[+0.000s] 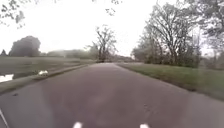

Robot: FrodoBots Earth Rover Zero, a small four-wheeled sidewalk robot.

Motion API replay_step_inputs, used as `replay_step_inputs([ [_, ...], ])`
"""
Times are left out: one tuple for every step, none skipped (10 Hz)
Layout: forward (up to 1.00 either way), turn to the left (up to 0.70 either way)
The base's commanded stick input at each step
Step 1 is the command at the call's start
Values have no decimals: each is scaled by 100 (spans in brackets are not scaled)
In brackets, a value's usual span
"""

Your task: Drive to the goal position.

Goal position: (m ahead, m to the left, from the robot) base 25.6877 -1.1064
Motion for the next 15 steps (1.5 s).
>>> replay_step_inputs([
  [100,0],
  [100,0],
  [100,0],
  [100,0],
  [100,0],
  [100,0],
  [100,0],
  [100,0],
  [100,0],
  [100,0],
  [100,0],
  [100,0],
  [100,0],
  [100,0],
  [100,0],
])
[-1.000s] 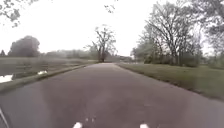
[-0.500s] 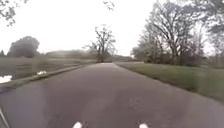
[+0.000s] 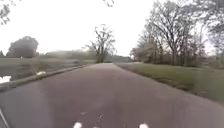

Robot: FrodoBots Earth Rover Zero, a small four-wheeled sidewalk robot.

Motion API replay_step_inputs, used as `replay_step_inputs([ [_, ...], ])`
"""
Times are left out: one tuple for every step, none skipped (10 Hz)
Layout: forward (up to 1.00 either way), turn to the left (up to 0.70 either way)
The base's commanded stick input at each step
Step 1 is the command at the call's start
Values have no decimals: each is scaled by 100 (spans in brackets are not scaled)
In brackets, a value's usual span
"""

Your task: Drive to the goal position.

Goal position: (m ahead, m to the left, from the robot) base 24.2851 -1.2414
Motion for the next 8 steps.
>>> replay_step_inputs([
  [100,0],
  [100,0],
  [100,0],
  [100,0],
  [100,0],
  [100,0],
  [100,0],
  [100,0],
])
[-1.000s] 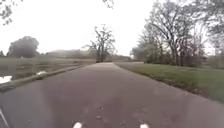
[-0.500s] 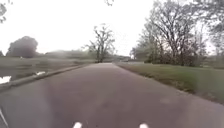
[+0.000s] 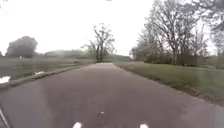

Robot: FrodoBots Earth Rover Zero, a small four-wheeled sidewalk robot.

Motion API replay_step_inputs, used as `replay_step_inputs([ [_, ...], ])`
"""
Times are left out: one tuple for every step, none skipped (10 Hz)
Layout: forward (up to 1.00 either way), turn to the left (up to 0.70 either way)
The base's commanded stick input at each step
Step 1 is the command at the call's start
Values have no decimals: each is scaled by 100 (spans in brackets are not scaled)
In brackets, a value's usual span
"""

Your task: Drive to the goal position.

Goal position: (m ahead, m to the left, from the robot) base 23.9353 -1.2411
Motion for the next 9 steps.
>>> replay_step_inputs([
  [100,0],
  [100,0],
  [100,0],
  [100,0],
  [100,0],
  [100,0],
  [100,0],
  [100,0],
  [100,0],
])
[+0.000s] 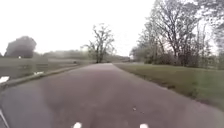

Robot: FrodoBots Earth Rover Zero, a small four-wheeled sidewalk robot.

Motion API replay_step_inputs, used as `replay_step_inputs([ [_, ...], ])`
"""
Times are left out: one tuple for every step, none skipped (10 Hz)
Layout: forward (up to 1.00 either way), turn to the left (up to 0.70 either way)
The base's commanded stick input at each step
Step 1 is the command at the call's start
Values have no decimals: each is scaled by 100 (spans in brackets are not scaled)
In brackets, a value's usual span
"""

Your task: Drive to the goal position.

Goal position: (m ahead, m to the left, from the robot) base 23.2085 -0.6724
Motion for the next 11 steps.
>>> replay_step_inputs([
  [100,0],
  [100,0],
  [100,0],
  [100,0],
  [100,0],
  [100,0],
  [100,0],
  [100,0],
  [100,0],
  [100,0],
  [100,0],
])
